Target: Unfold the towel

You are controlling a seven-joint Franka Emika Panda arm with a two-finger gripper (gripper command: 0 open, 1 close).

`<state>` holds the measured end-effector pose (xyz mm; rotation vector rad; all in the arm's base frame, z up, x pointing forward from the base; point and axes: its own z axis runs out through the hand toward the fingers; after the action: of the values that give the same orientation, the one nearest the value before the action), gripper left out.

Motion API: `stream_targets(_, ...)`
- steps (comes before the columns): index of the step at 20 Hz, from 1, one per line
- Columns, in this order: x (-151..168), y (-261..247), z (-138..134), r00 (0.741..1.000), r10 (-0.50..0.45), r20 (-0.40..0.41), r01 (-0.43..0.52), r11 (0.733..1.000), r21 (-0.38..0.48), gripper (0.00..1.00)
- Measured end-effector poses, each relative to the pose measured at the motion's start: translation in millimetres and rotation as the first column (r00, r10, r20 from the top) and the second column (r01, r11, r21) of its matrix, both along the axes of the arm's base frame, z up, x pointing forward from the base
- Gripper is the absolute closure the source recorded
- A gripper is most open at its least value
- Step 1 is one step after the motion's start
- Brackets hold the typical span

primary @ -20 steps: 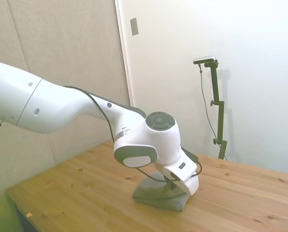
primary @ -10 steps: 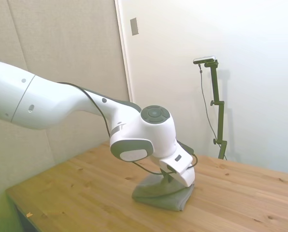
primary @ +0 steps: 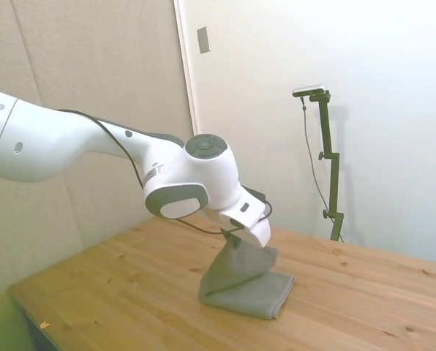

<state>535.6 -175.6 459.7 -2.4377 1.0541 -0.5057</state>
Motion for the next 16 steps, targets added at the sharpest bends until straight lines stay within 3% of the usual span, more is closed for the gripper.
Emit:
stream_targets(11,31.1,89.9,13.2,0.98,0.198,0.016,-0.196,0.979,-0.057,1.0)
stream_targets(16,56.9,120.3,7.6,0.971,0.238,0.007,-0.237,0.97,-0.059,1.0)
